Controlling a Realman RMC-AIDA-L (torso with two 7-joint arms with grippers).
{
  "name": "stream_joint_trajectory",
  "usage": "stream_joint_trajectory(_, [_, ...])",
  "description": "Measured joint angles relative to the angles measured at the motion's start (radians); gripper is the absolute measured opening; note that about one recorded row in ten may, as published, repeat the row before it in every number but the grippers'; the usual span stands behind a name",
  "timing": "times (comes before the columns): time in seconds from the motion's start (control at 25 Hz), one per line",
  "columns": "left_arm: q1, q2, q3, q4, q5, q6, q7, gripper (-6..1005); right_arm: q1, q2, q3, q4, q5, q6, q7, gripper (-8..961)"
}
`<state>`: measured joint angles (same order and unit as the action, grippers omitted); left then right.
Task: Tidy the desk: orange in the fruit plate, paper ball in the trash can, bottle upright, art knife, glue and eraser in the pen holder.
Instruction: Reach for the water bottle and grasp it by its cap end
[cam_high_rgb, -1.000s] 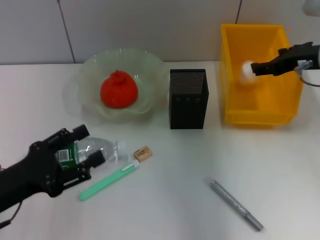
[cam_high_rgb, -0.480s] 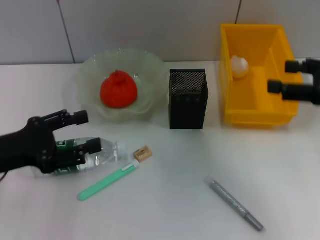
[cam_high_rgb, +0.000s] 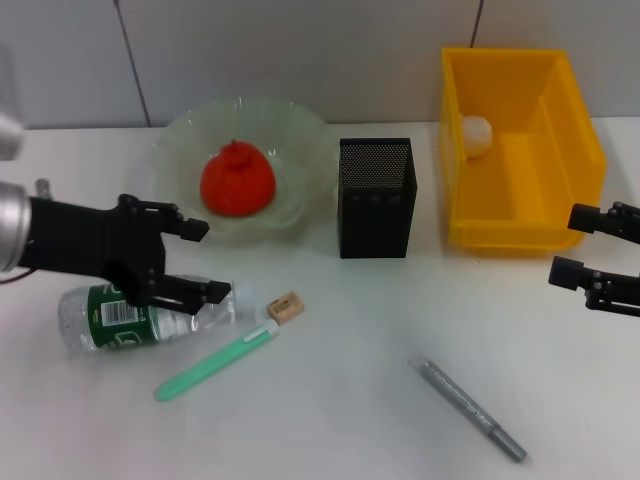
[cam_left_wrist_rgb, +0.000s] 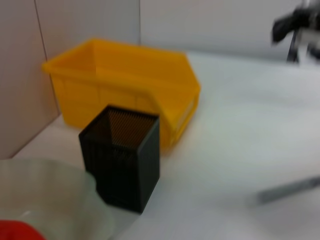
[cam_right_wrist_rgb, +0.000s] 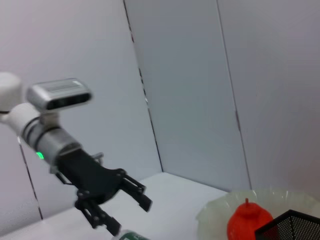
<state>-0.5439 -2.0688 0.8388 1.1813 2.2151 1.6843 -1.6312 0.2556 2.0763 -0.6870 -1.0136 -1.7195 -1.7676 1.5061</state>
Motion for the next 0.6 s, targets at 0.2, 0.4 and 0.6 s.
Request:
stream_joint_trajectory(0.2, [-0.031,-0.001,0.192,0.089,0.102,-0.093,-0.106,810,0.006,-0.005,0.009,0.057,-0.034,0.018,-0.03,829])
stream_joint_trajectory(0.4, [-0.084,-0.007,0.437,0.086,0.274,-0.223,-0.244,810,0.01,-0.005,0.009,0.073,-0.052,0.036,-0.036,829])
stream_joint_trajectory(0.6, [-0.094,-0.009,0.552,0.07,0.329,-0.296,-0.297,810,0.012,-0.006,0.008,0.085,-0.053,0.041,-0.039,829])
